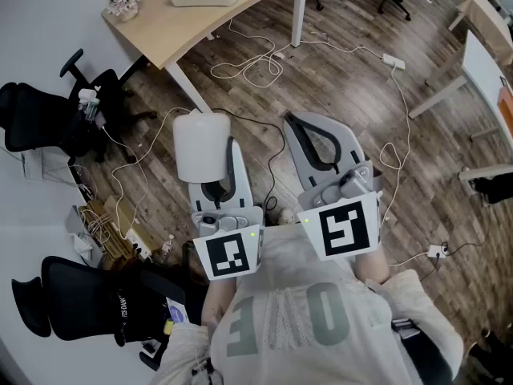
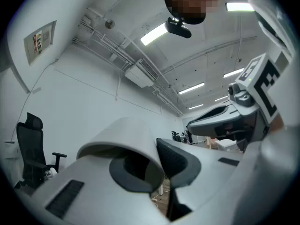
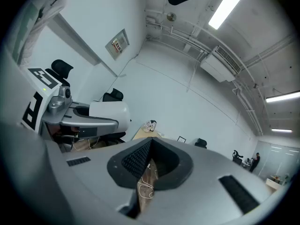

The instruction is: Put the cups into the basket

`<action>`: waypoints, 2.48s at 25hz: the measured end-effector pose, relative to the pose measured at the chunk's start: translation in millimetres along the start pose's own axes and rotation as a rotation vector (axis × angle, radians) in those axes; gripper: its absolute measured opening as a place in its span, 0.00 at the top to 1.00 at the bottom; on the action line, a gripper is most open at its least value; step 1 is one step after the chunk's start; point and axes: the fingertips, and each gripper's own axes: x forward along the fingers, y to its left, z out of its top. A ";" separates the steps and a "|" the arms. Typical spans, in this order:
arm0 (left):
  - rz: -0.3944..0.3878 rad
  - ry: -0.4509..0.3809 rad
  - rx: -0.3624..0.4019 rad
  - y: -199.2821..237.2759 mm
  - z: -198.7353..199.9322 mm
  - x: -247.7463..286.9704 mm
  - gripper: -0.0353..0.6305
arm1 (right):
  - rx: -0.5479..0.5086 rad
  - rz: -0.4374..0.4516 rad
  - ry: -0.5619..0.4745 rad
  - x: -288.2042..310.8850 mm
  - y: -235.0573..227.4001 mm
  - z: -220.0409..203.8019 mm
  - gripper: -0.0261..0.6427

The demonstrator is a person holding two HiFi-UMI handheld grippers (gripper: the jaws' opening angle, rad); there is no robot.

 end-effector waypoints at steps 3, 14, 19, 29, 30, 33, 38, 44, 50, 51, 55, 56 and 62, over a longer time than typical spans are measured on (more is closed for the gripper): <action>0.001 -0.013 0.009 -1.6 1.8 0.0 0.88 | 0.005 -0.005 0.000 -3.1 -3.7 -3.2 0.97; 0.003 -0.026 0.039 -13.1 7.1 -3.7 0.88 | 0.038 0.026 -0.038 -13.7 -5.4 -7.8 0.97; 0.025 -0.049 0.073 -5.3 15.9 -8.0 0.88 | 0.029 0.046 -0.050 -6.9 1.9 -8.1 0.97; 0.111 -0.043 0.062 27.0 18.3 -5.3 0.88 | 0.043 0.087 -0.042 5.0 9.0 -16.6 0.96; 0.120 -0.041 0.056 29.6 16.8 -3.3 0.88 | 0.047 0.087 -0.037 6.9 8.5 -19.7 0.96; 0.122 -0.039 0.032 39.6 11.1 7.3 0.88 | 0.057 0.075 -0.017 18.3 5.9 -26.2 0.97; 0.089 -0.039 -0.004 52.5 -1.0 47.4 0.88 | 0.059 0.066 0.019 45.4 -7.1 -36.1 0.97; 0.024 -0.029 0.016 58.8 -18.2 114.2 0.88 | 0.072 0.031 0.044 100.8 -42.5 -52.5 0.97; -0.004 -0.019 0.017 101.7 -25.9 199.0 0.88 | 0.024 0.028 0.072 192.9 -76.8 -45.5 0.97; -0.004 -0.021 0.015 110.7 -25.8 212.3 0.88 | 0.022 0.028 0.068 207.6 -82.8 -42.1 0.97; 0.007 -0.024 0.017 146.7 -26.2 258.1 0.88 | 0.011 0.033 0.075 265.4 -102.6 -34.2 0.97; 0.011 -0.024 0.018 156.8 -26.9 268.8 0.88 | 0.005 0.038 0.077 280.3 -105.7 -31.7 0.97; 0.036 -0.031 0.011 218.8 -34.9 332.8 0.88 | -0.027 0.053 0.061 368.9 -120.1 -15.7 0.97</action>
